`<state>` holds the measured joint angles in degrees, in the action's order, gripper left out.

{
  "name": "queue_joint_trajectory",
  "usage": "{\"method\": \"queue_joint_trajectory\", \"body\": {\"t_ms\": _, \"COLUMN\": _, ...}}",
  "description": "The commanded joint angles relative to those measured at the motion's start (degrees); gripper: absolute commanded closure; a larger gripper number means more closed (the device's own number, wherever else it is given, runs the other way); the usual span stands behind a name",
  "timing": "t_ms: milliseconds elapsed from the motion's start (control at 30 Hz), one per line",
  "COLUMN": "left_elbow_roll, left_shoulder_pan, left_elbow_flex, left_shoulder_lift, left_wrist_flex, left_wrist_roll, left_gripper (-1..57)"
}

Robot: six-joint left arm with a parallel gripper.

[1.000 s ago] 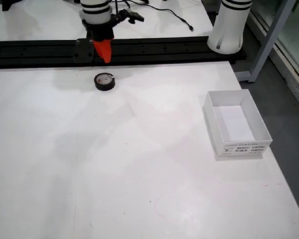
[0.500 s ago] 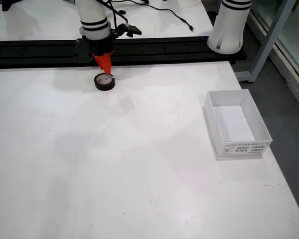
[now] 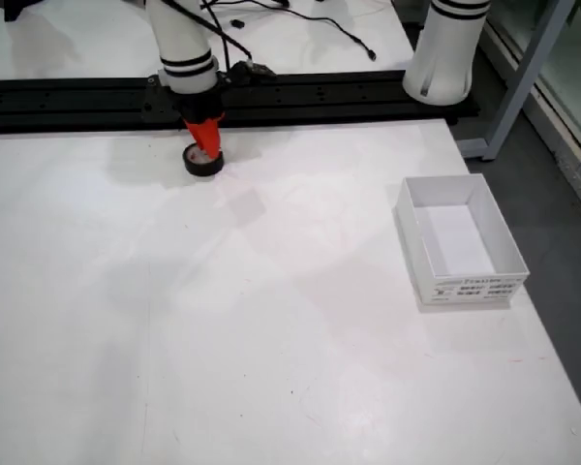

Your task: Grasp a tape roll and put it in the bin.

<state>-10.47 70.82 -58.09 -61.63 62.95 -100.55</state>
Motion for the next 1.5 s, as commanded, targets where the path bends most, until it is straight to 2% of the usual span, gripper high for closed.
{"method": "queue_joint_trajectory", "body": {"t_ms": 33, "left_elbow_roll": -1.1, "left_shoulder_pan": -1.4, "left_elbow_flex": 1.6, "left_shoulder_lift": -2.6, "left_wrist_flex": -1.9, "left_wrist_roll": -0.1, "left_gripper": 35.7}}
{"method": "queue_joint_trajectory", "body": {"t_ms": 400, "left_elbow_roll": -0.9, "left_shoulder_pan": -1.2, "left_elbow_flex": 3.3, "left_shoulder_lift": -4.9, "left_wrist_flex": -2.6, "left_wrist_roll": -0.1, "left_gripper": 36.0}}
{"method": "queue_joint_trajectory", "body": {"t_ms": 500, "left_elbow_roll": -0.9, "left_shoulder_pan": -1.4, "left_elbow_flex": 3.3, "left_shoulder_lift": -4.9, "left_wrist_flex": -2.4, "left_wrist_roll": -0.1, "left_gripper": 41.7}}
{"method": "queue_joint_trajectory", "body": {"t_ms": 600, "left_elbow_roll": -0.9, "left_shoulder_pan": -1.6, "left_elbow_flex": 3.5, "left_shoulder_lift": -5.0, "left_wrist_flex": -2.4, "left_wrist_roll": -0.1, "left_gripper": 55.8}}
{"method": "queue_joint_trajectory", "body": {"t_ms": 800, "left_elbow_roll": -0.1, "left_shoulder_pan": -1.6, "left_elbow_flex": 4.3, "left_shoulder_lift": -5.3, "left_wrist_flex": -2.2, "left_wrist_roll": -0.1, "left_gripper": 57.0}}
{"method": "queue_joint_trajectory", "body": {"t_ms": 933, "left_elbow_roll": -0.2, "left_shoulder_pan": -1.6, "left_elbow_flex": 4.8, "left_shoulder_lift": -3.6, "left_wrist_flex": 0.6, "left_wrist_roll": -0.1, "left_gripper": 57.0}}
{"method": "queue_joint_trajectory", "body": {"t_ms": 1100, "left_elbow_roll": -1.3, "left_shoulder_pan": -2.5, "left_elbow_flex": 3.0, "left_shoulder_lift": 2.1, "left_wrist_flex": 4.8, "left_wrist_roll": -0.1, "left_gripper": 57.0}}
{"method": "queue_joint_trajectory", "body": {"t_ms": 1233, "left_elbow_roll": -2.4, "left_shoulder_pan": -4.1, "left_elbow_flex": -2.0, "left_shoulder_lift": 10.0, "left_wrist_flex": 7.6, "left_wrist_roll": -0.1, "left_gripper": 57.0}}
{"method": "queue_joint_trajectory", "body": {"t_ms": 1500, "left_elbow_roll": -2.8, "left_shoulder_pan": -10.3, "left_elbow_flex": -17.3, "left_shoulder_lift": 27.4, "left_wrist_flex": 8.4, "left_wrist_roll": -0.1, "left_gripper": 57.1}}
